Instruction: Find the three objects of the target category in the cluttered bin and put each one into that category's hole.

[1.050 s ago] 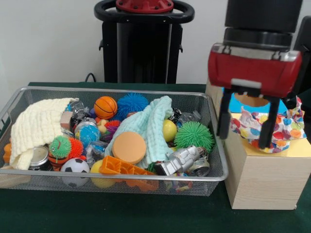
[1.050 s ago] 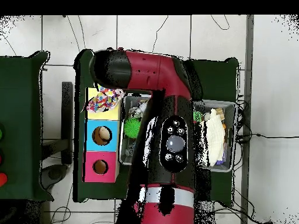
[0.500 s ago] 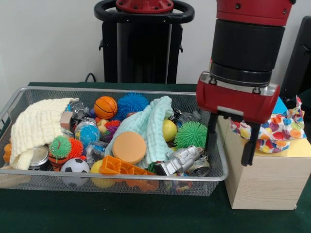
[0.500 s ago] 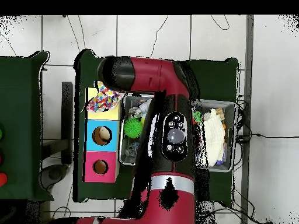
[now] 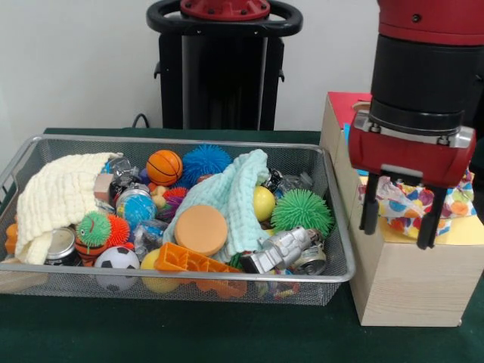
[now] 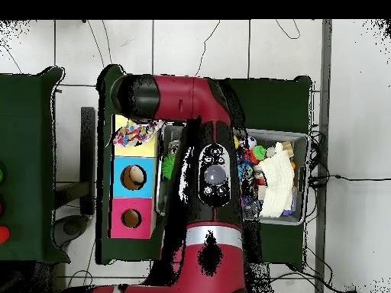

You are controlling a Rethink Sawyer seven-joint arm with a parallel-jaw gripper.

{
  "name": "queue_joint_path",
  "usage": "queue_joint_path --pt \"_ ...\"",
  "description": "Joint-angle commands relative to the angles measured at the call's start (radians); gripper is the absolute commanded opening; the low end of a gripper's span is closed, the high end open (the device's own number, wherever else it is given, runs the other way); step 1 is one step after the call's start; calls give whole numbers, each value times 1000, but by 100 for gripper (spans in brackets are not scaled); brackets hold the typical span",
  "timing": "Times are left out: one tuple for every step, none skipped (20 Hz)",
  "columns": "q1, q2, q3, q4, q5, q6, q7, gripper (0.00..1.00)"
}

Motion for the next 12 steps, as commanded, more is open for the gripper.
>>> queue_joint_path --pt "-15 -12 112 97 -24 155 -144 100" --pt "-25 -9 114 94 -28 161 -151 100" --pt "-24 -6 113 91 -31 171 -148 100" --pt "-30 -7 116 97 -33 163 -149 100" --pt "-29 -3 117 97 -36 156 -142 100" --pt "-32 -5 118 108 -39 144 -142 100" --pt "-35 -7 119 118 -41 133 -142 100" --pt "-38 -19 120 143 -42 118 -142 100" --pt "-38 -20 119 151 -43 112 -137 100" --pt "-38 -29 117 165 -44 115 -135 100" --pt "-36 -37 114 173 -45 138 -137 100" --pt "-36 -49 111 189 -47 145 -138 100"
